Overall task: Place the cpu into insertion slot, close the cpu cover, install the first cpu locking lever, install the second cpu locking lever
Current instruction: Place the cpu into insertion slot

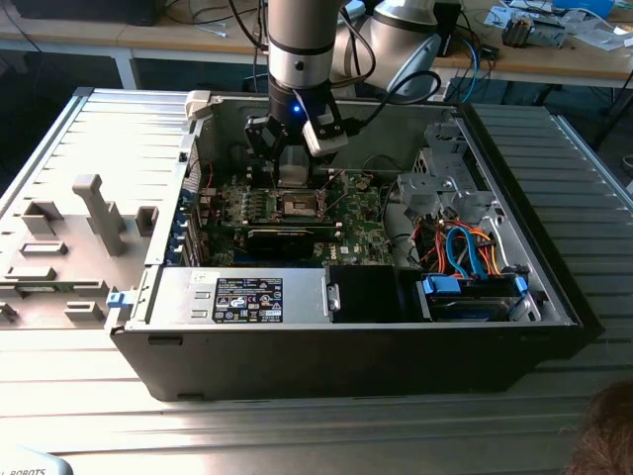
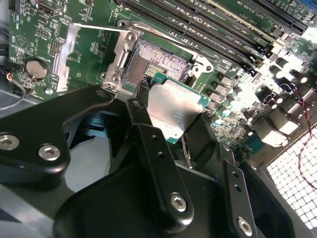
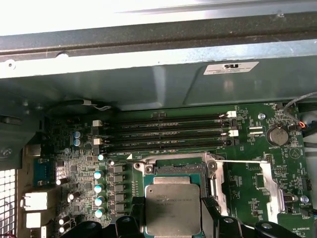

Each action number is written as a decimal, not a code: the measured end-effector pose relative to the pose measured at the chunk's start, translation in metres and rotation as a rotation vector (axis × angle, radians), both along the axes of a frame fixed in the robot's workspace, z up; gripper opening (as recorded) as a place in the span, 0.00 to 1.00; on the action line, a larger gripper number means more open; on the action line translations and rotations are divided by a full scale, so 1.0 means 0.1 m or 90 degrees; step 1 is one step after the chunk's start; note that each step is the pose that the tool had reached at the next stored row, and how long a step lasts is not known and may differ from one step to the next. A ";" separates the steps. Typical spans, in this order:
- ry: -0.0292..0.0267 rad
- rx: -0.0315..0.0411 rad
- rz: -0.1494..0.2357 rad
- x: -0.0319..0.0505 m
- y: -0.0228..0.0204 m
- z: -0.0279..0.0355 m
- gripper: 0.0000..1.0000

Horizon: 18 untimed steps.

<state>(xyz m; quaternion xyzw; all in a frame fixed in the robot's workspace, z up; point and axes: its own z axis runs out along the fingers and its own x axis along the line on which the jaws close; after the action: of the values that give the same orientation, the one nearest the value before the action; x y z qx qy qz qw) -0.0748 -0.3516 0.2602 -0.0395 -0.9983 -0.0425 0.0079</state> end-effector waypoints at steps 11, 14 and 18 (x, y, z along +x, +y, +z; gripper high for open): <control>0.0001 -0.0001 -0.031 -0.001 0.000 -0.004 0.54; 0.0000 -0.0001 -0.046 0.000 0.000 -0.008 0.54; 0.0001 -0.0002 -0.053 0.000 0.000 -0.010 0.54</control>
<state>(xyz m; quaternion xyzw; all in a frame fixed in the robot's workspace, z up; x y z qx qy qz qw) -0.0748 -0.3516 0.2592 -0.0812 -0.9958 -0.0427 0.0062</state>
